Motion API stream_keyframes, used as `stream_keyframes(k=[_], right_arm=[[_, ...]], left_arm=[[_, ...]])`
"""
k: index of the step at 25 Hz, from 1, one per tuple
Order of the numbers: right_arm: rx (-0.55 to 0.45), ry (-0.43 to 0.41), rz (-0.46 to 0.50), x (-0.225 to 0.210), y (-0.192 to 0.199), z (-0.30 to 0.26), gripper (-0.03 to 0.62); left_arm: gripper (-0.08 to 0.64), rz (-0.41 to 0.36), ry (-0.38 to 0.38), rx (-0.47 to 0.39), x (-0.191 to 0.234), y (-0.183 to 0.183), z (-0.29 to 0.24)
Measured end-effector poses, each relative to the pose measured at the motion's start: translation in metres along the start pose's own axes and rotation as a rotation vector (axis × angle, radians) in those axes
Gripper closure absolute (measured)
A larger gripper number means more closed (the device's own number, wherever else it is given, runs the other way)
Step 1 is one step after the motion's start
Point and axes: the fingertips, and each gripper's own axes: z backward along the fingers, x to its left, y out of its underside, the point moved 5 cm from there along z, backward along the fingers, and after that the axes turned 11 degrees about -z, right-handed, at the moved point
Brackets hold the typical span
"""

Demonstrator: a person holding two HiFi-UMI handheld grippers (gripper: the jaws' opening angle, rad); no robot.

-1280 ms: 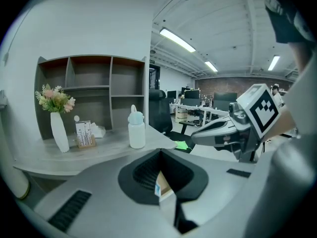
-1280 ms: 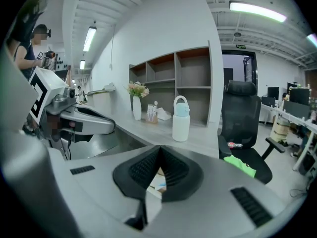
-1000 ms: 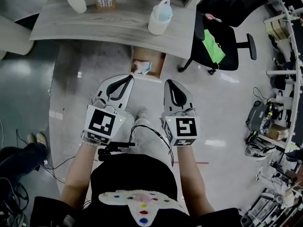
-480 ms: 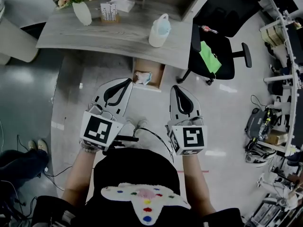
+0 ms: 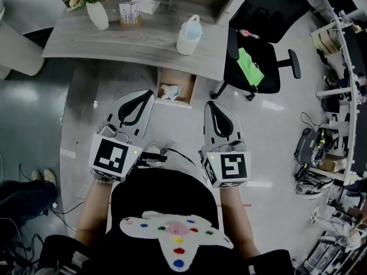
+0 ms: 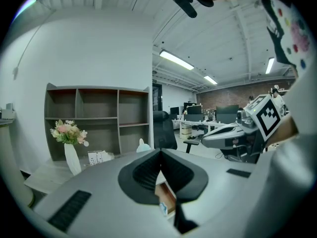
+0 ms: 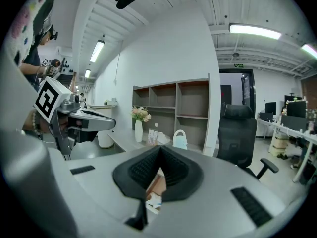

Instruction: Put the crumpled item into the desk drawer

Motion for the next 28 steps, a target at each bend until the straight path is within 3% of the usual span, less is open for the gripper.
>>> stream_keyframes(k=[28], right_arm=[[-0.023, -0.032, 0.043, 0.01, -0.014, 0.008, 0.588]], left_arm=[[0.548, -0.012, 0.013, 0.011, -0.008, 0.003, 0.002]])
